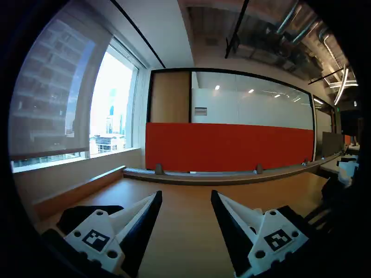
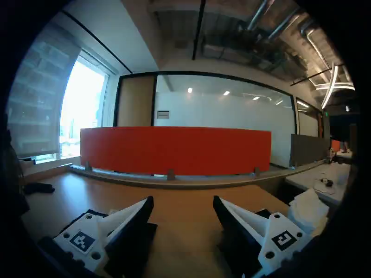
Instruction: Fold towel
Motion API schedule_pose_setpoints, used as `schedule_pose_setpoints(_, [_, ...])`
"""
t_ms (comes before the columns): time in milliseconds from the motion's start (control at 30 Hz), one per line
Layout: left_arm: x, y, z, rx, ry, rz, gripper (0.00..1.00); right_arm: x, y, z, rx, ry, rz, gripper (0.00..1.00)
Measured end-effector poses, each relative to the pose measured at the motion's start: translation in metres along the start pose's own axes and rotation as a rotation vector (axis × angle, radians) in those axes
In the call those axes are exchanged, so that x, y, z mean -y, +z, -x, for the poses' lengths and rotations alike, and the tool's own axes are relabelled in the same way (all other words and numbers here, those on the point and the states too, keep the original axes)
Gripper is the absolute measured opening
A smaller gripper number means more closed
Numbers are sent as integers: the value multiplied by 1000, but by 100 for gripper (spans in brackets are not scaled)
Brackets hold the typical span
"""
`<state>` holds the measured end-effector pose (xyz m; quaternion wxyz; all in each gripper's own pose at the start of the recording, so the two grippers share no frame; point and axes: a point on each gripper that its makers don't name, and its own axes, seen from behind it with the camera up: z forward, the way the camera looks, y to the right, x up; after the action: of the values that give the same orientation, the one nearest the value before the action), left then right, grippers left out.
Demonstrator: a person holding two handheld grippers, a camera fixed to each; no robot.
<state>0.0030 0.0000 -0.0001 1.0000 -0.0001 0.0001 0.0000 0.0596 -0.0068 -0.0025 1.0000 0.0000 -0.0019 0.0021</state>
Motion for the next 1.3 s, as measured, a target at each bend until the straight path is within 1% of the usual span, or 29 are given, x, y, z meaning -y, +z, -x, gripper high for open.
schedule_pose_setpoints(167, [-1, -1, -33, -7, 2, 5, 77, 4, 0, -33, 1, -9, 6, 100])
schedule_pose_setpoints(300, [-3, -4, -57, -3, 4, 14, 77, 8, -1, -61, -6, -4, 7, 100])
schedule_pose_setpoints(500, [-10, -5, -78, 18, 11, 42, 77, 14, -2, -83, 6, -3, 5, 100])
schedule_pose_setpoints(667, [-18, -5, -83, 46, 23, 83, 77, 24, -3, -88, 37, -18, -27, 100])
schedule_pose_setpoints(867, [-30, -4, -85, 89, 49, 147, 77, 41, -3, -94, 79, -53, -100, 100])
schedule_pose_setpoints(1167, [-61, -4, -88, 146, 56, 288, 77, 66, -2, -94, 153, -113, -225, 100])
schedule_pose_setpoints(1300, [-69, -1, -88, 157, 68, 322, 77, 72, -2, -88, 182, -134, -264, 100])
